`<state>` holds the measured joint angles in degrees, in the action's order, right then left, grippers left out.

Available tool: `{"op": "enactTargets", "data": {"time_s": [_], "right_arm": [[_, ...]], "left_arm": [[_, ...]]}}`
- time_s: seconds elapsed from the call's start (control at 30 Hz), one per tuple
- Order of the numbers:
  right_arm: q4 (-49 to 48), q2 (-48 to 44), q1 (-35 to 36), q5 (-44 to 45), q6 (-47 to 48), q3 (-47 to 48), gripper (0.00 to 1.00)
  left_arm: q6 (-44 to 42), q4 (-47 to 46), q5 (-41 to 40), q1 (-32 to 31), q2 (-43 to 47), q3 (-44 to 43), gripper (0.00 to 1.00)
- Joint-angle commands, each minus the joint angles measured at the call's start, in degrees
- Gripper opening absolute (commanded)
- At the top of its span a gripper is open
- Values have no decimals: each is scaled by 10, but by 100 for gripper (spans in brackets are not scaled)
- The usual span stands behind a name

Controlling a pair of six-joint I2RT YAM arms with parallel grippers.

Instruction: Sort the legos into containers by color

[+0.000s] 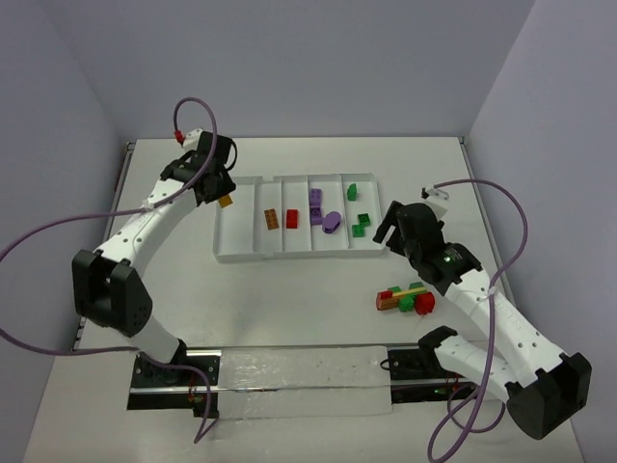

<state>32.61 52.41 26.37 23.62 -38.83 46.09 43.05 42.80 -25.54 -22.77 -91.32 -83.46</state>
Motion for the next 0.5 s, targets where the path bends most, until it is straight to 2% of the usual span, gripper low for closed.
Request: {"op": "enactTargets", "data": {"time_s": [0.0,0.17,0.23,0.4,0.47], "right_arm": [[-2,-32,-1,-31,-23,-31,84],[0,-70,8,-63,-55,-82,84],[12,-79,11,-63,-62,-98,84],[40,-83,14,-68,-52,-103,84],[48,-80,14,-77,-42,-103,84]], "left_arm": [[-40,-59,43,23,-79,-51,8],[-48,-77,60,37,-163,-79,9],[-51,-78,61,38,-185,-88,16],[-52,-72,68,38,-217,-101,55],[-52,-72,73,38,-216,-99,67]]}}
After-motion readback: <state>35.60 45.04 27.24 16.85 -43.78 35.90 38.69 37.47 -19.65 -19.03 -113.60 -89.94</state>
